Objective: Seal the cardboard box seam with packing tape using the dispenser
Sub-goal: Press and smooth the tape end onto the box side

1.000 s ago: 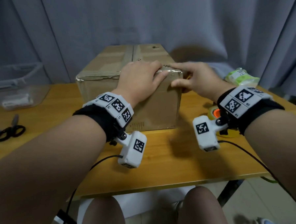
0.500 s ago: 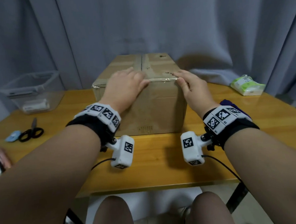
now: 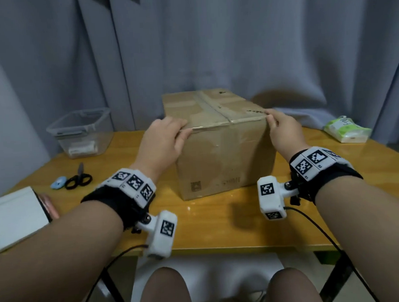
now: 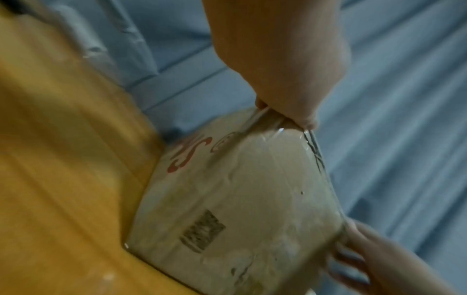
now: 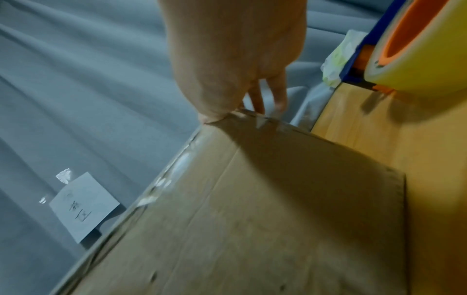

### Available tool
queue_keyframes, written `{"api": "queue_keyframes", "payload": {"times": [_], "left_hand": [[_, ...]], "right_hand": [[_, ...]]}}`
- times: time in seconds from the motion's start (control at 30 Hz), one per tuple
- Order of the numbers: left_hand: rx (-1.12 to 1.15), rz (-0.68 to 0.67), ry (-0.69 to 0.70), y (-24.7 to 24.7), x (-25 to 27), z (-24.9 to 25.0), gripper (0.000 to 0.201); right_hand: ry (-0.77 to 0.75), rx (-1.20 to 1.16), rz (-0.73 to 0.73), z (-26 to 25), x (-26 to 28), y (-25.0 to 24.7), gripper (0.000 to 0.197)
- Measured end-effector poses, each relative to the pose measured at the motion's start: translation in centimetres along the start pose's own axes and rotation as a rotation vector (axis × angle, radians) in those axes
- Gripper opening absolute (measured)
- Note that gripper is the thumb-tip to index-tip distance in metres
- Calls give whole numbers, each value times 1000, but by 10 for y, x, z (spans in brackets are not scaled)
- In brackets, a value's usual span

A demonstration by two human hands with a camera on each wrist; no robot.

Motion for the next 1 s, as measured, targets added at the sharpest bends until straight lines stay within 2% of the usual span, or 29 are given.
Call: {"api": "queue_keyframes", "payload": {"times": [0.07,0.13,0.23,0.33,0.43,0.53,0.6,0.73,0.83,1.0], "left_hand": [[27,11,102,-5,10,25,40],[79,-18,148,-6,14,42,41],[145,-61,245,-2,15,58,43],[177,-160,368,3,13,67,46],[57,-226,435,4,-1,58,47],[-144,-295,266,11,-21,28,54],[-157,-378,187,23,-28,16,63],[-73,-305,144,44,-36,22,64],[-126,-225,88,61,-48,29,63],[-218,-184,29,98,-78,41,60]], "right_hand": [[105,9,-49,0,-2,3,44],[202,-71,-158,-12,3,17,55],[240,-109,-265,-37,17,37,73],[195,-107,-322,-53,19,42,69],[195,-152,-352,-49,14,42,63],[184,-205,-358,-46,9,40,64],[177,-261,-367,-43,4,41,67],[116,-354,-349,-33,-14,37,77],[73,-315,-278,-23,-34,28,57],[73,-192,-231,-1,-75,32,40]]}}
Point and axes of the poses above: each hand's wrist, its own x-axis away from the middle knuckle, its own y-axis out of the palm, z = x × y, the point moved 6 cm from there along -x, towards the middle knuckle, and after that the axes turned 5 degrees about -y, right-handed, at the moved point
